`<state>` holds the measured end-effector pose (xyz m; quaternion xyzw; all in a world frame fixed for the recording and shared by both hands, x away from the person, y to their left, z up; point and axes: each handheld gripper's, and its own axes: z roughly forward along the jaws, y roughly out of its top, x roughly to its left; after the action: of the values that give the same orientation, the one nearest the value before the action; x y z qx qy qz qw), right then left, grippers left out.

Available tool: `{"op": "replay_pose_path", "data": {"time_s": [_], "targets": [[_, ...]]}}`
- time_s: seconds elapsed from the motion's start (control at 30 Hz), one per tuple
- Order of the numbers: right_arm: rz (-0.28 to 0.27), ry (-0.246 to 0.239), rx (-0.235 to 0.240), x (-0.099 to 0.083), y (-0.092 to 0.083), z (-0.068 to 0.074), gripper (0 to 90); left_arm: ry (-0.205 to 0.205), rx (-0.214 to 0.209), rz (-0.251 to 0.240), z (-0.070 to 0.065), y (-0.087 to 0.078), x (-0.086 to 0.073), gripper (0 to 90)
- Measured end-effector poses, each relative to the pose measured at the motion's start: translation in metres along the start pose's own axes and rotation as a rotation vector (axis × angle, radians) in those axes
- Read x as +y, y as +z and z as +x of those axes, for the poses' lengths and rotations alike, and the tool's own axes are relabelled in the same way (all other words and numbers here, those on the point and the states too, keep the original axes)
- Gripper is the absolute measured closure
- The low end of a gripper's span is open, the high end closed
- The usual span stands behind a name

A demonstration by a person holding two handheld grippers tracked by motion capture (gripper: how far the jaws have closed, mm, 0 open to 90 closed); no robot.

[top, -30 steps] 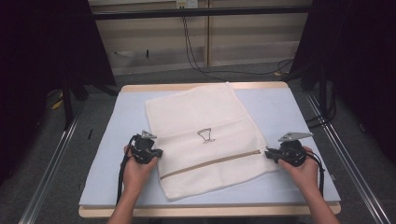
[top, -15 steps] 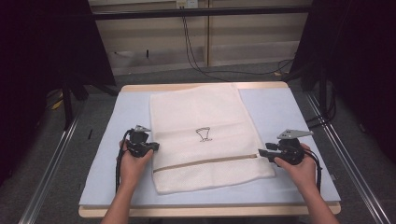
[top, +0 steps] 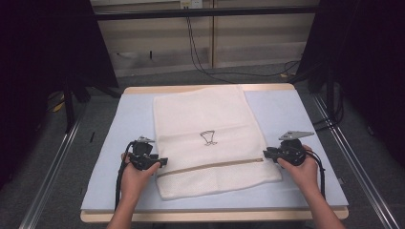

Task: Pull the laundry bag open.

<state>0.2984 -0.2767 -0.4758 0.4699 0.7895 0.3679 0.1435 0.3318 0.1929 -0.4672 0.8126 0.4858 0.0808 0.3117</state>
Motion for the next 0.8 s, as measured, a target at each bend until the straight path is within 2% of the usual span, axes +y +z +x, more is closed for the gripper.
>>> {"op": "replay_pose_path", "data": {"time_s": [0.03, 0.07, 0.17, 0.3, 0.37, 0.4, 0.47, 0.5, 0.8], "targets": [[0.000, 0.000, 0.000, 0.000, 0.000, 0.000, 79.4, 0.000, 0.000, 0.000, 0.000, 0.000, 0.000, 65.2], [0.010, -0.002, 0.004, 0.000, -0.001, 0.000, 81.3, 0.014, 0.010, 0.009, -0.002, 0.000, 0.001, 65.2], [0.023, 0.013, 0.029, -0.002, -0.005, 0.001, 85.7, 0.018, -0.007, 0.022, 0.001, 0.000, 0.002, 83.7], [0.028, 0.018, 0.046, -0.004, -0.007, 0.004, 86.4, -0.012, -0.033, 0.024, 0.006, 0.000, 0.005, 85.1], [0.029, 0.014, 0.052, -0.004, -0.008, 0.005, 86.5, -0.008, -0.025, 0.030, 0.010, -0.002, 0.005, 85.2], [0.030, 0.012, 0.065, -0.005, -0.010, 0.009, 86.8, -0.021, -0.018, 0.020, 0.013, -0.003, 0.005, 85.4], [0.034, 0.011, 0.073, -0.005, -0.011, 0.011, 87.0, -0.020, -0.013, 0.020, 0.016, -0.005, 0.005, 85.4], [0.029, 0.007, 0.088, -0.005, -0.012, 0.014, 87.5, -0.035, -0.016, 0.015, 0.017, -0.006, 0.005, 85.4], [0.064, -0.018, 0.128, -0.007, -0.012, 0.030, 88.0, -0.032, 0.001, 0.027, 0.028, -0.014, 0.002, 85.4]]}}
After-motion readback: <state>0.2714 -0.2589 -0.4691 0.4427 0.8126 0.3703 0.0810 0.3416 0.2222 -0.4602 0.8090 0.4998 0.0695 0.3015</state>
